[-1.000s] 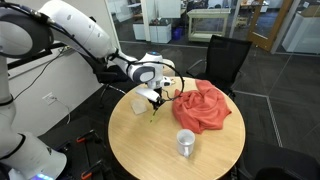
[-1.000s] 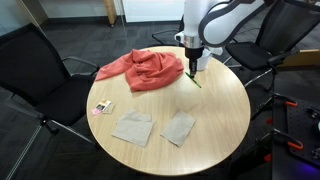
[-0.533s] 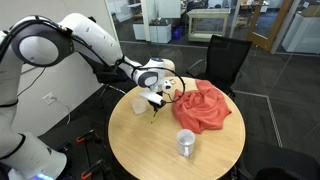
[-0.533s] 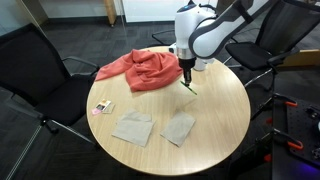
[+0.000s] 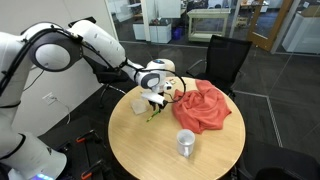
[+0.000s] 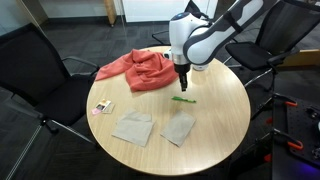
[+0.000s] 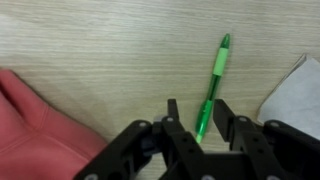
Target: Remove the pen from the mug cup and move the mug cup to the left
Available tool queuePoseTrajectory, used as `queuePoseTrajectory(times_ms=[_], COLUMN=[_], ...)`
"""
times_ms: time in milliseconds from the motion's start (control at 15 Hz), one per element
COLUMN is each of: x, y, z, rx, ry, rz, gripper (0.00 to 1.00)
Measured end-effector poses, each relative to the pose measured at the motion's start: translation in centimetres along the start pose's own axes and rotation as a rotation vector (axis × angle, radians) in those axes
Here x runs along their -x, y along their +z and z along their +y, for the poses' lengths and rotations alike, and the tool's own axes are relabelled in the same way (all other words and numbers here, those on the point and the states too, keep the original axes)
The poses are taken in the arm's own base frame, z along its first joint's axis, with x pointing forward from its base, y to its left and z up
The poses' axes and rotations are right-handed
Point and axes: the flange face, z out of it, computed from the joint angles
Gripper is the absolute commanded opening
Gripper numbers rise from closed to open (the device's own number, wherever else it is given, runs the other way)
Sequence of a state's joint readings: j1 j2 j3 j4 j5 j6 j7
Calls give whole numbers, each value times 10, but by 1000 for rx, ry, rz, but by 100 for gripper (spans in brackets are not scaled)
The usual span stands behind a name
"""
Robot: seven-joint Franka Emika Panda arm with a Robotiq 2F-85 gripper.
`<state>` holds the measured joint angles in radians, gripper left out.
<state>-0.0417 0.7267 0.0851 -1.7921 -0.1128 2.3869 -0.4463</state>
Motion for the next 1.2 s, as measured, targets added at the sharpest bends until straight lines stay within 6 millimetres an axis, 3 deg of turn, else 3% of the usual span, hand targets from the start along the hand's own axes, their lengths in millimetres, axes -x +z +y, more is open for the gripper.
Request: queuePoseTrajectory(times_ms=[267, 733, 1200], x=[-3, 21, 83], y=[-13, -73, -120], z=[11, 55, 89], rx=[21, 97, 130], ry=[52, 235, 360], rz=[21, 77, 100], gripper=[99, 100, 100])
